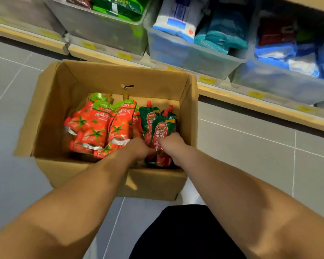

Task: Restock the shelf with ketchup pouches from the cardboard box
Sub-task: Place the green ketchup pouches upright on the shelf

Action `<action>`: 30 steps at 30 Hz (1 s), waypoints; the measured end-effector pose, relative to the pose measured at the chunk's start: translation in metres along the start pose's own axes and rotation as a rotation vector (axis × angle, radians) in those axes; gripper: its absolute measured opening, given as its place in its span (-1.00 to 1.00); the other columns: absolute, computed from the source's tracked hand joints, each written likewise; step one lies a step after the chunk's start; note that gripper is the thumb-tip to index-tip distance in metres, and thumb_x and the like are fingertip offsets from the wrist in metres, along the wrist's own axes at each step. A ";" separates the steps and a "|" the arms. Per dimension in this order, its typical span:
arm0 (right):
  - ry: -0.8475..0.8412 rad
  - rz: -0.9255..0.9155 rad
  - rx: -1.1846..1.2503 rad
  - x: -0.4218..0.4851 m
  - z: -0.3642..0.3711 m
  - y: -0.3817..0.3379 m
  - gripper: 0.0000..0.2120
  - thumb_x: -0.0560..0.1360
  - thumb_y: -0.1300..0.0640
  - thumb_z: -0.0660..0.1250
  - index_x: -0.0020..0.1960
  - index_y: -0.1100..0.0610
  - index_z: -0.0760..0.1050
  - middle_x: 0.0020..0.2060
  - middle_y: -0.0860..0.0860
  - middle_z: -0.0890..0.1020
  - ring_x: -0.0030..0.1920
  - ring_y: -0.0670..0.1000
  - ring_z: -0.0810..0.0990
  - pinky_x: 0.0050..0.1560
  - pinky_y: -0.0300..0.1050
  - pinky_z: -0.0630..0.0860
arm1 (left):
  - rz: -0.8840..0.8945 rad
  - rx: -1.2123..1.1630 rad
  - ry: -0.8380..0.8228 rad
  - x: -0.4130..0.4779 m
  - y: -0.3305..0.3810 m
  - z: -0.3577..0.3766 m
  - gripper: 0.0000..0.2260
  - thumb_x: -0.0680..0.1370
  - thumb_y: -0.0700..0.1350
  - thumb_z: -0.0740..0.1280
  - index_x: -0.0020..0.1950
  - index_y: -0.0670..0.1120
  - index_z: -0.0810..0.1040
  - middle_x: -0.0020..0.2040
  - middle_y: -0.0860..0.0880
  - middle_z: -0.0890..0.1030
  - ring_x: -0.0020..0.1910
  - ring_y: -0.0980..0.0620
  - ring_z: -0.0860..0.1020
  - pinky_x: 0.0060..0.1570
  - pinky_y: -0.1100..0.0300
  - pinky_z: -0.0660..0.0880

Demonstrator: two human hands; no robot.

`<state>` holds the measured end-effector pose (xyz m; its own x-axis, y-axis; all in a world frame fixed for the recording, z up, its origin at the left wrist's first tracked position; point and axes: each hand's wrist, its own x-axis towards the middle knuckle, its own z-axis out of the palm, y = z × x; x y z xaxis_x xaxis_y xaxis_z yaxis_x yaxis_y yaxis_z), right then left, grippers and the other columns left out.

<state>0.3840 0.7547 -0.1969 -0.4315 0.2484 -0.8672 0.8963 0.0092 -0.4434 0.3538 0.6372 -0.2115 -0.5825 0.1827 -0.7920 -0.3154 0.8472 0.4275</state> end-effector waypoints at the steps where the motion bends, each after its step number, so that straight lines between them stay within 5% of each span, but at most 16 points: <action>1: -0.002 0.019 0.027 0.004 0.001 0.003 -0.52 0.52 0.02 0.26 0.37 0.12 0.23 0.22 0.12 0.47 0.15 0.13 0.47 0.22 0.04 0.42 | -0.020 -0.060 -0.019 0.003 -0.001 0.002 -0.60 0.44 0.03 0.42 0.19 -0.15 0.52 0.11 -0.17 0.59 0.02 -0.14 0.57 -0.08 0.08 0.53; 10: -0.011 0.108 0.174 0.021 0.004 0.010 -0.54 0.54 -0.02 0.26 0.36 0.13 0.31 0.25 0.12 0.49 0.22 0.16 0.47 0.25 0.09 0.42 | -0.114 -0.253 -0.094 0.012 -0.005 0.009 -0.52 0.39 -0.01 0.49 0.23 -0.16 0.49 0.13 -0.12 0.59 0.06 -0.08 0.53 0.02 0.06 0.51; 15: -0.032 0.134 0.245 0.013 0.002 0.001 -0.56 0.53 0.00 0.30 0.33 0.14 0.33 0.22 0.13 0.52 0.18 0.17 0.51 0.18 0.12 0.48 | -0.051 -0.321 -0.065 0.002 -0.004 -0.001 -0.55 0.34 -0.09 0.54 0.15 -0.16 0.50 -0.15 0.02 0.58 -0.23 0.12 0.51 -0.37 0.28 0.45; 20: -0.068 0.018 0.304 -0.012 -0.008 -0.011 -0.61 0.50 0.09 0.35 0.28 0.12 0.36 0.20 0.10 0.54 0.15 0.13 0.54 -0.02 0.10 0.52 | 0.011 -0.421 -0.034 -0.019 0.000 -0.017 -0.25 0.28 -0.15 0.57 0.40 -0.08 0.33 0.27 -0.11 0.50 0.15 -0.09 0.52 0.14 0.05 0.50; 27: -0.036 -0.233 0.307 -0.075 -0.057 -0.034 -0.67 0.49 0.09 0.36 0.23 0.06 0.41 0.04 0.00 0.61 -0.04 0.04 0.59 -0.02 0.12 0.55 | 0.149 -0.522 -0.070 -0.071 0.046 -0.040 -0.40 0.35 -0.19 0.52 0.33 -0.08 0.37 0.08 -0.12 0.62 -0.02 -0.10 0.63 -0.10 0.00 0.58; 30: -0.057 -0.315 0.279 -0.106 -0.094 -0.045 -0.81 0.48 0.18 0.37 0.05 -0.01 0.46 -0.11 -0.04 0.60 -0.16 -0.03 0.58 -0.16 0.06 0.57 | 0.213 -0.520 -0.099 -0.090 0.079 -0.044 -0.50 0.37 -0.23 0.49 0.26 -0.05 0.43 0.05 -0.11 0.65 0.00 -0.12 0.64 0.04 -0.09 0.56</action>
<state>0.3990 0.8187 -0.0637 -0.6922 0.2210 -0.6871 0.6608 -0.1887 -0.7264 0.3491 0.6655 -0.0873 -0.6085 0.3897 -0.6912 -0.5406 0.4341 0.7207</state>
